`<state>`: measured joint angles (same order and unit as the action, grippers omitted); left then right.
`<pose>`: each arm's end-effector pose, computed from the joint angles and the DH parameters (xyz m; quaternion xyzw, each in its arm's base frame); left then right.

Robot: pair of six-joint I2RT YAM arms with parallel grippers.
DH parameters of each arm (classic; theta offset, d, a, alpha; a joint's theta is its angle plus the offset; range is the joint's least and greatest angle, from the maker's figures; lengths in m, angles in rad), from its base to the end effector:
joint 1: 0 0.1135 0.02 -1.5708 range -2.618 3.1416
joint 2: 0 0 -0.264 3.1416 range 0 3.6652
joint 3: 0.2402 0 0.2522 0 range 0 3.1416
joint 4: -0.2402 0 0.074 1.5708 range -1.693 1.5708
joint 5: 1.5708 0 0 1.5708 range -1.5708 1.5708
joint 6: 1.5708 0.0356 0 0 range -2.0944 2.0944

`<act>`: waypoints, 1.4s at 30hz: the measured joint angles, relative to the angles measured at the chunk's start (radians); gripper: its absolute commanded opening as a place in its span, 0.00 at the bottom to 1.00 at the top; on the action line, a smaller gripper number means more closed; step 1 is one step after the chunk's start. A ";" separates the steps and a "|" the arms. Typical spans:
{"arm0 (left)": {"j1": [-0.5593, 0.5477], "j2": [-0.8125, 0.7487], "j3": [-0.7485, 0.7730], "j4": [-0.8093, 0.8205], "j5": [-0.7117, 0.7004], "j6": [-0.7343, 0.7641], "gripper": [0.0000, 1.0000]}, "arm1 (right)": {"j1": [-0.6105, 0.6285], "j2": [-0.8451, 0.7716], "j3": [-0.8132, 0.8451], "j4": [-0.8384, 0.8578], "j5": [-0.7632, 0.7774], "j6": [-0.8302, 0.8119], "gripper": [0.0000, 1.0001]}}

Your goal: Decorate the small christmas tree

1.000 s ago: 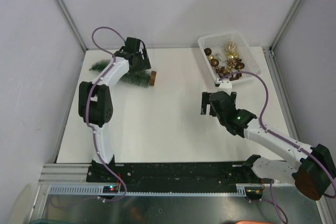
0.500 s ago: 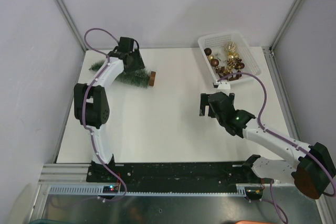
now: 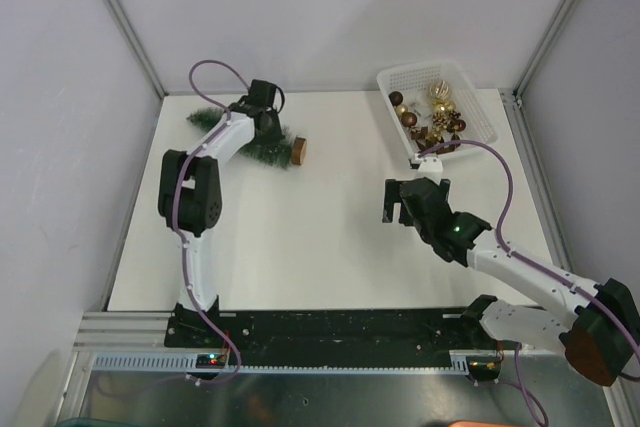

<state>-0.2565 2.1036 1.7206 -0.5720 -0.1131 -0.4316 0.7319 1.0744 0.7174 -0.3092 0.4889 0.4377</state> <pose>0.4526 -0.1146 0.2157 -0.1003 0.9463 -0.0514 0.3030 0.1805 0.1397 0.2511 -0.0233 0.8788 0.0526 0.4737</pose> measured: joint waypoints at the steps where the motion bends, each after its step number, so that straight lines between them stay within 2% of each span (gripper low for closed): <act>1: -0.006 0.000 0.000 0.003 0.010 0.007 0.05 | 0.000 -0.005 0.000 -0.003 0.000 0.000 0.98; 6: -0.075 -0.013 -0.025 0.026 0.046 0.039 0.05 | 0.000 -0.038 0.000 -0.017 0.004 0.004 0.98; 10: -0.174 -0.083 -0.138 0.044 0.092 0.048 0.07 | 0.000 -0.058 0.000 -0.027 0.013 0.006 0.98; 12: -0.238 -0.136 -0.219 0.047 0.122 0.048 0.11 | 0.000 -0.063 0.000 -0.033 0.019 0.007 0.98; 14: -0.291 -0.181 -0.288 0.060 0.150 0.048 0.24 | 0.000 -0.068 0.000 -0.039 0.024 0.007 0.98; 18: -0.388 -0.254 -0.399 0.065 0.217 0.052 0.77 | 0.000 -0.085 0.000 -0.060 0.032 0.011 0.98; 19: -0.407 -0.261 -0.409 0.061 0.233 0.053 0.86 | 0.000 -0.089 0.000 -0.065 0.035 0.013 0.98; 21: -0.430 -0.273 -0.413 0.055 0.257 0.060 0.96 | 0.000 -0.097 0.000 -0.071 0.043 0.014 0.98; 29: -0.391 -0.349 -0.311 -0.024 0.266 0.092 1.00 | 0.000 -0.100 0.000 -0.073 0.047 0.013 0.98; 34: -0.260 -0.442 -0.263 -0.039 0.277 0.092 1.00 | 0.000 -0.095 0.000 -0.056 0.041 0.013 0.98; 39: -0.123 -0.467 -0.259 -0.049 0.280 0.088 1.00 | 0.000 -0.088 0.000 -0.044 0.033 0.013 0.98; 42: -0.097 -0.453 -0.259 -0.063 0.270 0.076 1.00 | -0.001 -0.084 0.000 -0.037 0.029 0.010 0.98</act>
<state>-0.3531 1.6505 1.4612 -0.6350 0.1574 -0.3553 0.7311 0.9901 0.7174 -0.3462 0.5179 0.4477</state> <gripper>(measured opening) 0.995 0.981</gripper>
